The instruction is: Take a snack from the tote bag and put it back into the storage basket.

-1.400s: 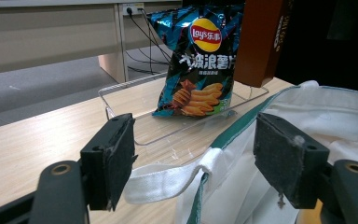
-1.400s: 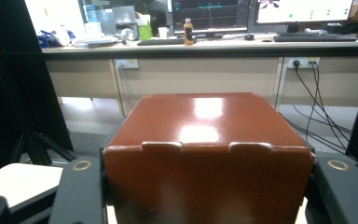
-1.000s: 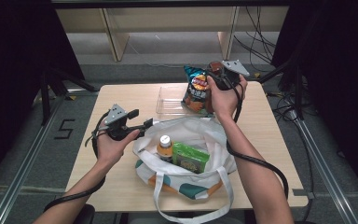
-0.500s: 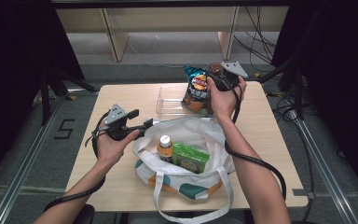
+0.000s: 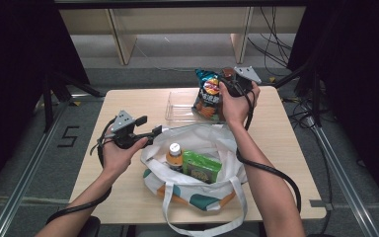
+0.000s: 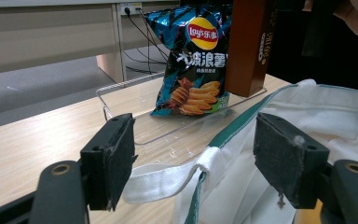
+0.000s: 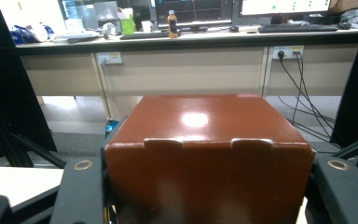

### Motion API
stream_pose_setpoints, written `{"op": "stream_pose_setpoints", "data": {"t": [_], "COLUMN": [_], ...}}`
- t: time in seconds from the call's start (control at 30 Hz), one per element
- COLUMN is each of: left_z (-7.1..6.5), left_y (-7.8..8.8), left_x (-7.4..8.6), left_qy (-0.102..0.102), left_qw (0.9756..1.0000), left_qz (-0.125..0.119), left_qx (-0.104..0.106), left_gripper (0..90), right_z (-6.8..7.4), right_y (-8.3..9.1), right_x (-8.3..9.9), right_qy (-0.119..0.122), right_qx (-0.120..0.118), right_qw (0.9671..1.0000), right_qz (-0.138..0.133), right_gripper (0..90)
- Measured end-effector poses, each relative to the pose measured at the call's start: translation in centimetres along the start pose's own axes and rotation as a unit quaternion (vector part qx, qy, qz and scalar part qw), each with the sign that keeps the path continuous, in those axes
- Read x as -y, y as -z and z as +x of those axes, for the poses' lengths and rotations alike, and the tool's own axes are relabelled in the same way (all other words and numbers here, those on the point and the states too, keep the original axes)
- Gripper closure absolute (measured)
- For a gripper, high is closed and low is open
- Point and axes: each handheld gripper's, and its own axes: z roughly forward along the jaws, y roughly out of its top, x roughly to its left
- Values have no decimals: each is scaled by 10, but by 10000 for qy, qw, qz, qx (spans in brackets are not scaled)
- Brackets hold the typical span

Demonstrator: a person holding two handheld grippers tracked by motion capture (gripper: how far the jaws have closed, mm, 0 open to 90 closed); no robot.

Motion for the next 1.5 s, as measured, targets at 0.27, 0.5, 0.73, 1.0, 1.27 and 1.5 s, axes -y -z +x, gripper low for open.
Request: {"op": "stream_pose_setpoints", "data": {"t": [0.27, 0.5, 0.73, 1.0, 1.27, 1.5], "left_z": [0, 0, 0, 0, -1, -1], "left_y": [0, -1, -1, -1, -1, -1], "left_x": [0, 1, 1, 1, 1, 1], "left_qy": [-10, -15, -35, -34, -21, -29], "left_qw": [10000, 10000, 10000, 10000, 10000, 10000], "left_qz": [13, 36, 33, 45, 48, 49], "left_qx": [12, 19, 26, 22, 20, 12], "left_gripper": [287, 286, 286, 286, 285, 286], "right_z": [-2, -1, -2, -5, -11, -10], "right_y": [-2, -5, -6, -3, -2, -2], "right_x": [1, 5, 11, 13, 18, 25], "right_qy": [37, 34, 81, 18, 320, 194], "right_qx": [-6, 3, 45, 8, -138, -130], "right_qw": [10000, 10000, 9999, 9993, 9966, 9954], "right_qz": [-18, 66, 134, 379, 745, 932], "right_gripper": [385, 385, 380, 359, 365, 372]}}
